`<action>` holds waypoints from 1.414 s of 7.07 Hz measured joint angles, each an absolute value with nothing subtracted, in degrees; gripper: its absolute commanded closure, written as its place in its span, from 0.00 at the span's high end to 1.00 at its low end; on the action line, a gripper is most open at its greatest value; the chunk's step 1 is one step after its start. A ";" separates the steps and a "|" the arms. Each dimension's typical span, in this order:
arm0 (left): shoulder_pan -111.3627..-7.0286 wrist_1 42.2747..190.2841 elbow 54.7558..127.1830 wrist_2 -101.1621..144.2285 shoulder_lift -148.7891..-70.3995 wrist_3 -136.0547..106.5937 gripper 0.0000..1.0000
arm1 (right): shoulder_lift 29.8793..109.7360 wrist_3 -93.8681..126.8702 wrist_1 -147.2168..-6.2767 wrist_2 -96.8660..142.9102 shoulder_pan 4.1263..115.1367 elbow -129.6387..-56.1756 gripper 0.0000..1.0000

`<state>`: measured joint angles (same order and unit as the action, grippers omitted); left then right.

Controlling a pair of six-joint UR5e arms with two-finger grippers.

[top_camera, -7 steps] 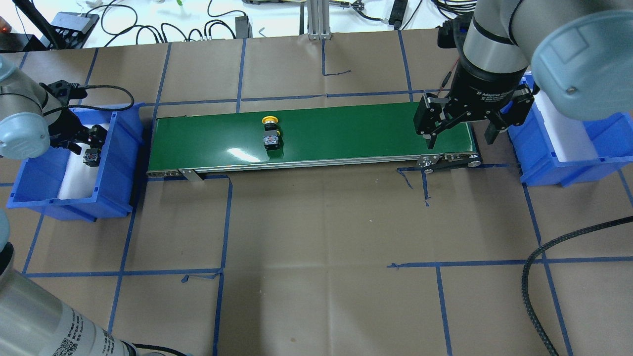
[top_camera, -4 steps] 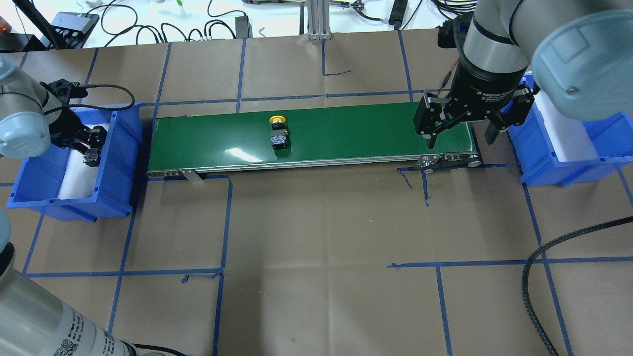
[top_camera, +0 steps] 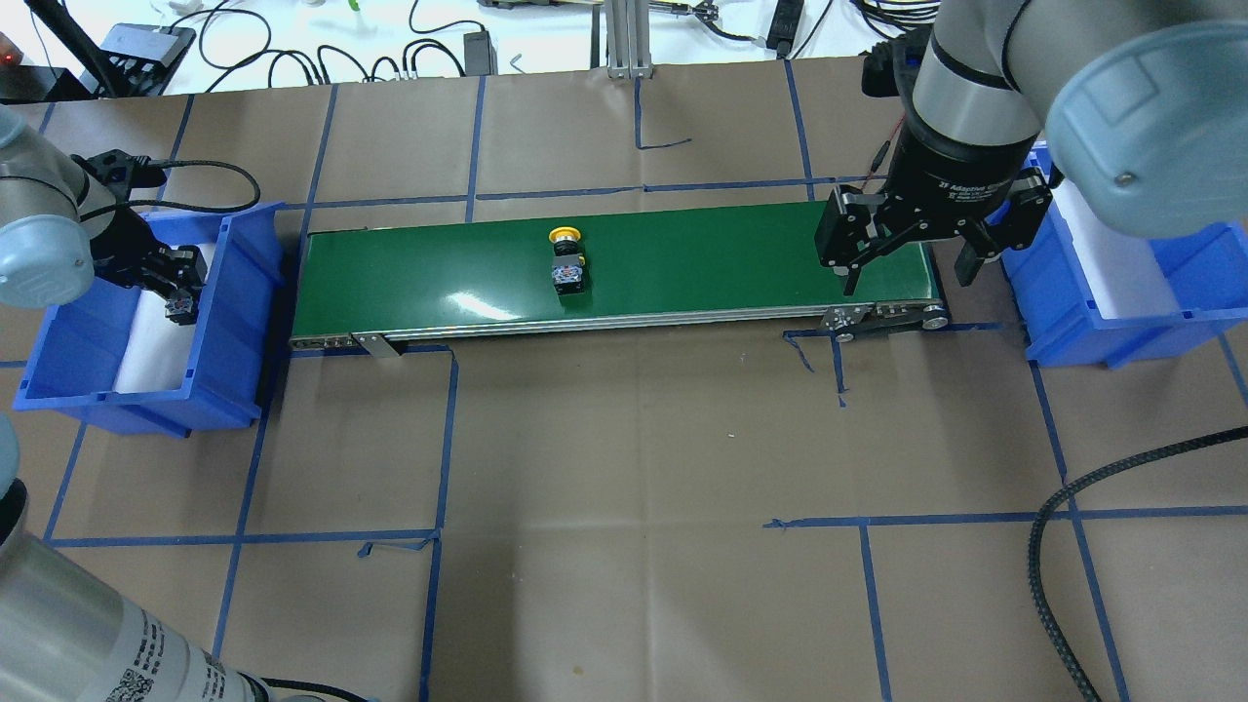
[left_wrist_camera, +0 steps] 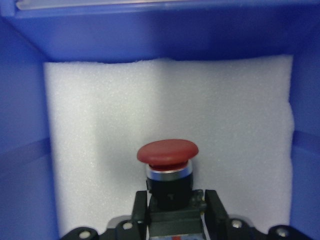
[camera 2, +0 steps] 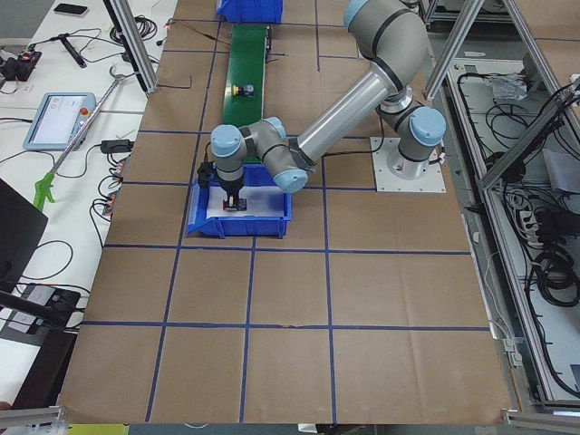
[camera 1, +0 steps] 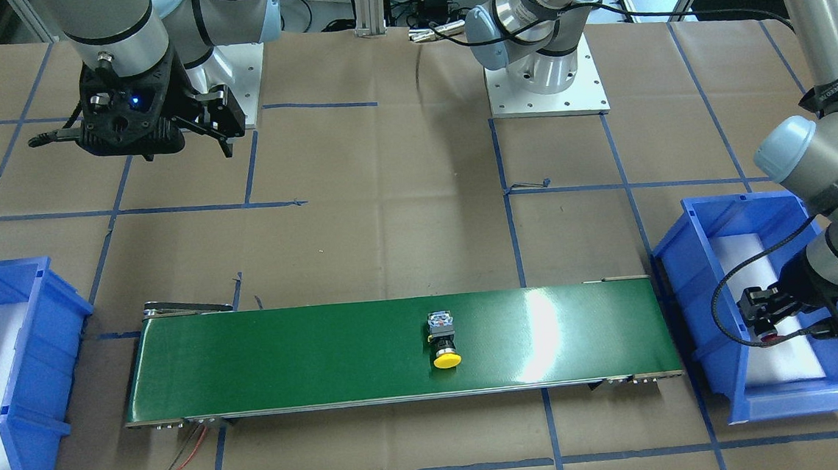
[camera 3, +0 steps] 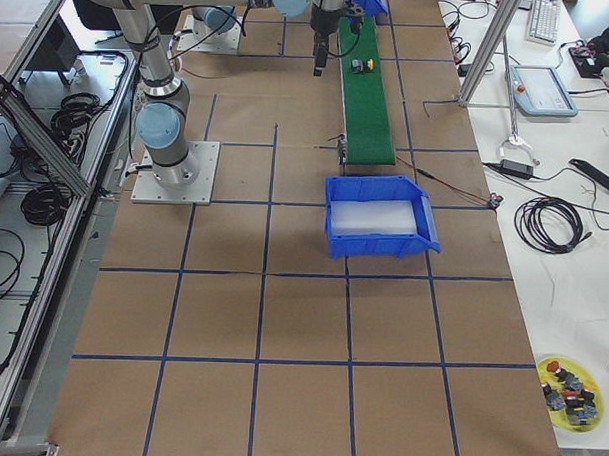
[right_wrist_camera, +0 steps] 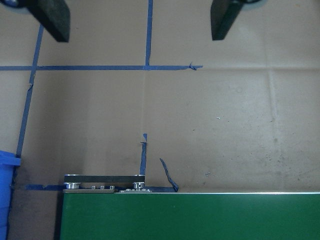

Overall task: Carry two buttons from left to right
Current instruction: 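Lower the left gripper, grasp the red button and lift it, then carry red button to belt with left gripper while right gripper approaches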

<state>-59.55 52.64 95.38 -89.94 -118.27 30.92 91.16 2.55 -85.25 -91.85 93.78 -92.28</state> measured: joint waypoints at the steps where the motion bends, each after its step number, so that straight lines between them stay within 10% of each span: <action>1: -59.66 53.13 94.83 -89.86 -117.61 30.92 0.06 | 91.19 2.55 -85.25 -91.85 93.78 -92.29 1.00; 10: -66.39 83.27 80.40 -92.49 -106.89 25.11 0.06 | 91.14 2.56 -85.47 -91.89 93.09 -92.30 1.00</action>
<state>-66.39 83.27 80.40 -92.49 -106.89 25.11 91.14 2.56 -85.47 -91.89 93.09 -92.30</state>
